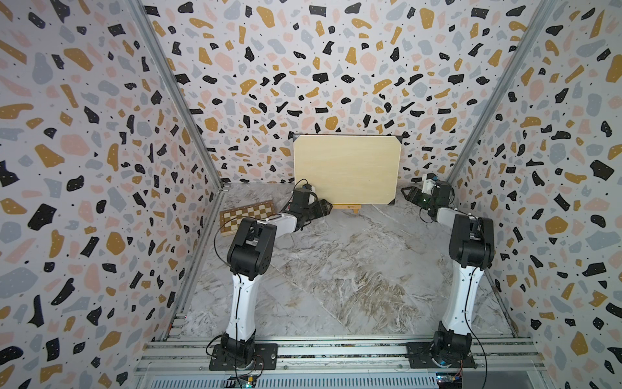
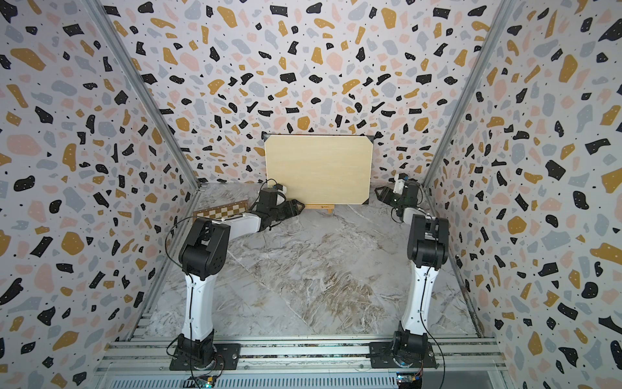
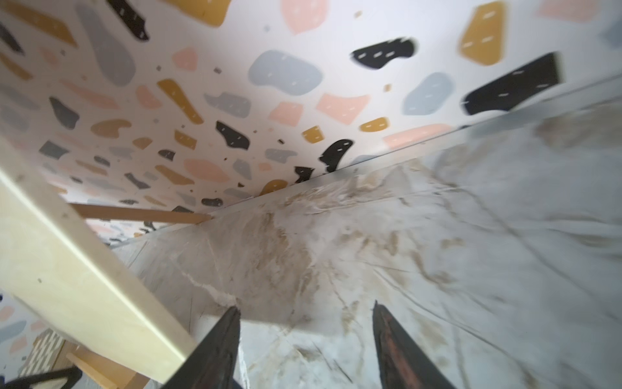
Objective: Assemble the easel
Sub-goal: Adjust the drawing board on the easel, then reset both arms
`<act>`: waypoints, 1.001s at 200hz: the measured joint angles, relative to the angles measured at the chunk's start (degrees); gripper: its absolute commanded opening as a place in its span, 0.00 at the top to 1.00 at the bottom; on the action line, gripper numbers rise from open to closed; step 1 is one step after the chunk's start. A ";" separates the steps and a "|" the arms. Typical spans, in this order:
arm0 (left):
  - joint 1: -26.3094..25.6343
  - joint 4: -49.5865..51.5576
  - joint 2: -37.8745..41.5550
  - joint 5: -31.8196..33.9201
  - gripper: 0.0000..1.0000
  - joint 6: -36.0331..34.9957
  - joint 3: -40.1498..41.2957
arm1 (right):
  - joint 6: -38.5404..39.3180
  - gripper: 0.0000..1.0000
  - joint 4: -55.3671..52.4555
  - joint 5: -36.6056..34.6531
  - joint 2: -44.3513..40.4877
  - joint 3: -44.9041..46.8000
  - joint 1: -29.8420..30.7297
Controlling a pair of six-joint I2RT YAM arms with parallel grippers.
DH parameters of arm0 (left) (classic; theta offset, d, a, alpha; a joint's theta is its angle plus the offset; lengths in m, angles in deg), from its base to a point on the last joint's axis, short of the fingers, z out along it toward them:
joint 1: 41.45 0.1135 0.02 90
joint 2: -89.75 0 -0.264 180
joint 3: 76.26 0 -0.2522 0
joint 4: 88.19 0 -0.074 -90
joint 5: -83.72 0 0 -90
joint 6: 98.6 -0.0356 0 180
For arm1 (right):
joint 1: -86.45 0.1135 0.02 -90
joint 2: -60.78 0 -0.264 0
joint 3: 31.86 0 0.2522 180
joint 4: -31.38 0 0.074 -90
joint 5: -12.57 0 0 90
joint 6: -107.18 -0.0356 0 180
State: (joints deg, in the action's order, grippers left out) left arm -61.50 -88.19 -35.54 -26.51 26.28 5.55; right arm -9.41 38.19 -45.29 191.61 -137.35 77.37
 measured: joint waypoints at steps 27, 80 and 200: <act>0.44 0.11 3.17 0.24 0.17 -0.55 2.21 | -0.24 0.31 -0.46 -2.40 -5.84 4.13 -2.29; 2.25 1.75 16.39 2.91 0.06 -2.69 14.84 | 0.94 0.22 -0.28 -11.02 -26.73 23.15 -1.73; 14.73 1.44 53.90 41.48 0.01 -25.42 51.84 | 15.87 0.00 17.55 -42.03 -56.81 73.18 7.41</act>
State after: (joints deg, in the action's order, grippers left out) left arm -46.77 -86.75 18.36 14.97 0.86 57.40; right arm 6.46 55.74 -87.32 134.80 -64.17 84.78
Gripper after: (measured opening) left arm 0.988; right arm 0.997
